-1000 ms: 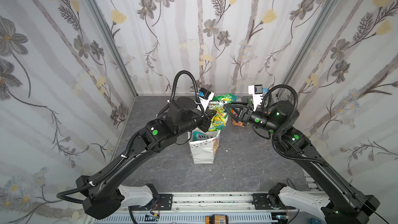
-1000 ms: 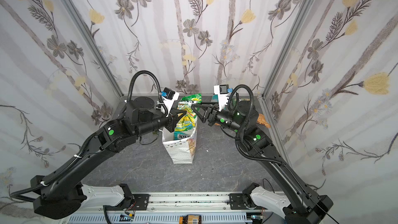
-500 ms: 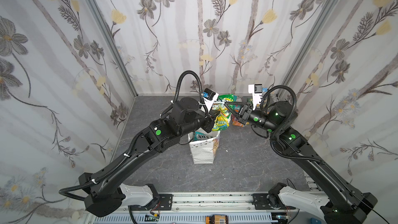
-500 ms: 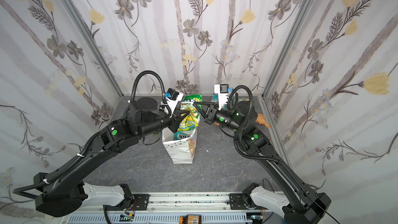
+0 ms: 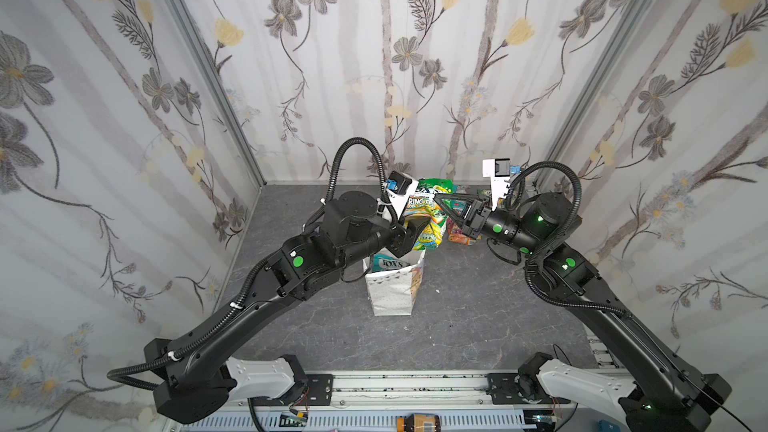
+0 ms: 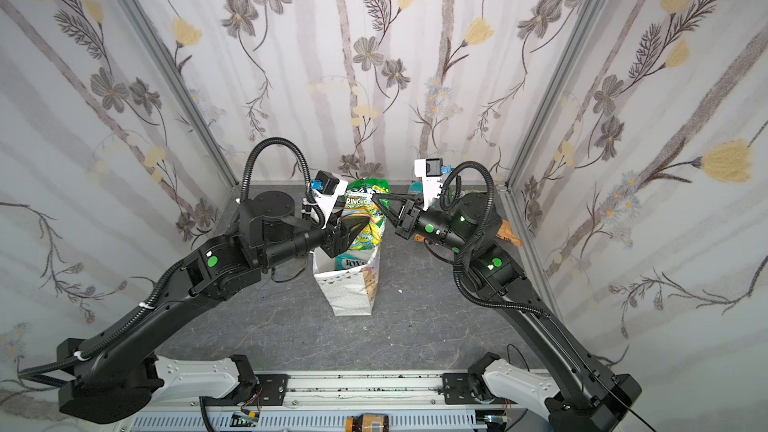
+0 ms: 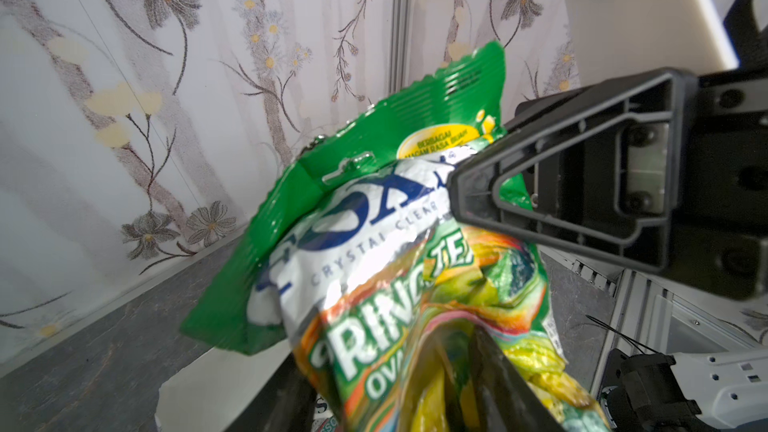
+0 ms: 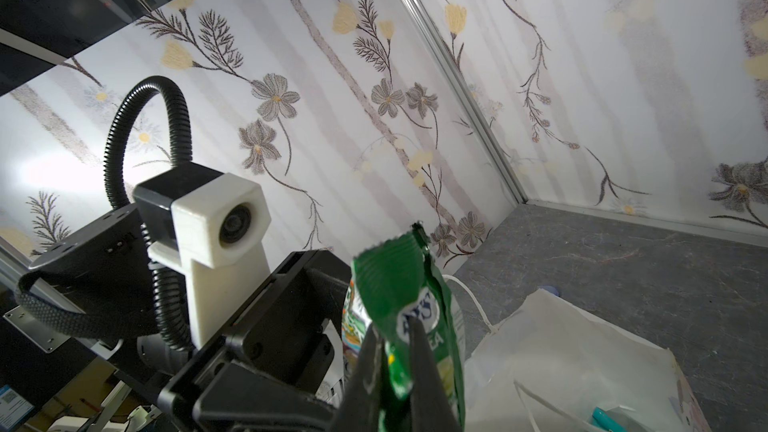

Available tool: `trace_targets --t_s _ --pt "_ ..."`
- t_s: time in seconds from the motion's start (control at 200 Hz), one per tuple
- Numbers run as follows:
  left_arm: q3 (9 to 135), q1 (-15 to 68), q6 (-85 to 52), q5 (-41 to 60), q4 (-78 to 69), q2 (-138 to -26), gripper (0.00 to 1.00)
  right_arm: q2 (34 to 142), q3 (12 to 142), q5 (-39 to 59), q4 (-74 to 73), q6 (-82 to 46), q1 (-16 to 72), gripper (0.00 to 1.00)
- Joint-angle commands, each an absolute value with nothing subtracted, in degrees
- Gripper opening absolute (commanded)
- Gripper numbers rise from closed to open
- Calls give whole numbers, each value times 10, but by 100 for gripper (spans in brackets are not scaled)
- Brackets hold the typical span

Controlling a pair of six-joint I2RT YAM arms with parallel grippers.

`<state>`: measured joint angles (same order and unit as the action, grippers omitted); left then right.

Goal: Take the snacks out of the paper bag
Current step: 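Grasp the green pack with the right gripper while left gripper releases it, then carry the green pack away from the bag and drop it with right gripper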

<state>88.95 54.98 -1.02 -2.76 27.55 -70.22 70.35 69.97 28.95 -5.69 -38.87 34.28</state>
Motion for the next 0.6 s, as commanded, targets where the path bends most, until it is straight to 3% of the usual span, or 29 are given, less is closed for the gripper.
trace_targets --t_s 0.0,0.595 --pt "882 550 -4 -33 254 -691 66 699 712 280 -93 -383 336 0" --pt "846 562 -16 -39 309 -634 100 687 697 310 -98 -392 172 0"
